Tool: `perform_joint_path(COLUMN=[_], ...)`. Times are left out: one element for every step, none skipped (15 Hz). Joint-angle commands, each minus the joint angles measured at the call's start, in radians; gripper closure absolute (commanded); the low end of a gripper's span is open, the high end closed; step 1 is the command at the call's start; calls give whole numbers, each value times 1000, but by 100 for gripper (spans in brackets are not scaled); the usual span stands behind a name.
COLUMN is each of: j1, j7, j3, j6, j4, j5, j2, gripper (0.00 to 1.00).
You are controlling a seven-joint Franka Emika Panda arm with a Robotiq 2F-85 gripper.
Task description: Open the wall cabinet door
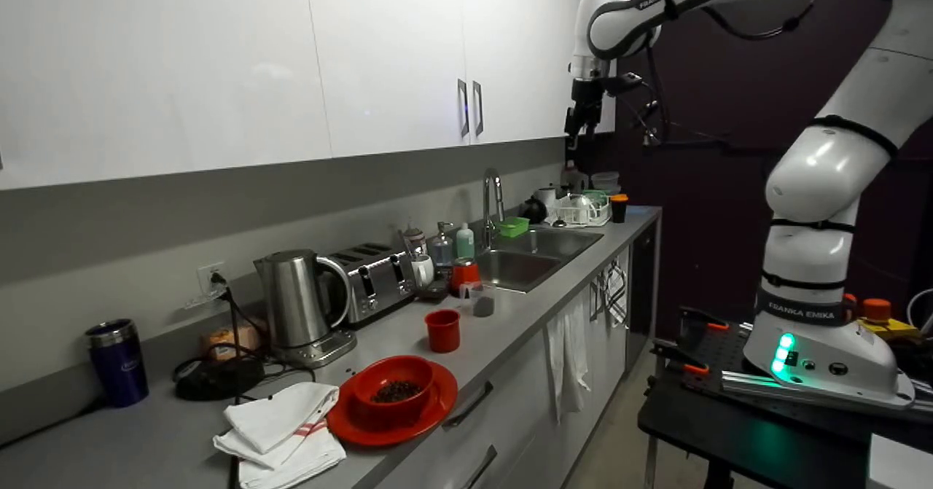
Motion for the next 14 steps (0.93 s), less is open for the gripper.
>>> perform_joint_path(j1=[15, 14, 14, 15, 17, 20, 24, 26, 30, 35, 41, 48, 57, 65], j7=[-5, -6, -10, -8, -16, -21, -29, -33, -41, -53, -70, -88, -113, -137], j3=[-18, -18, -21, -22, -25, -28, -30, -31, -33, -35, -39, -42, -47, -51], j6=[127, 180, 244, 289, 346, 388, 442, 484, 537, 577, 627, 664, 700, 733], j4=[81, 91, 98, 107, 114, 121, 124, 127, 132, 136, 142, 146, 154, 161], j5=[21, 17, 18, 26, 33, 45, 57, 67, 81, 100, 126, 154, 187, 219], j2=[94, 113, 133, 151, 173, 190, 211, 227, 247, 263, 280, 293, 308, 322], gripper=[0, 0, 0, 0, 0, 0, 0, 0, 0, 0, 0, 0, 0, 0])
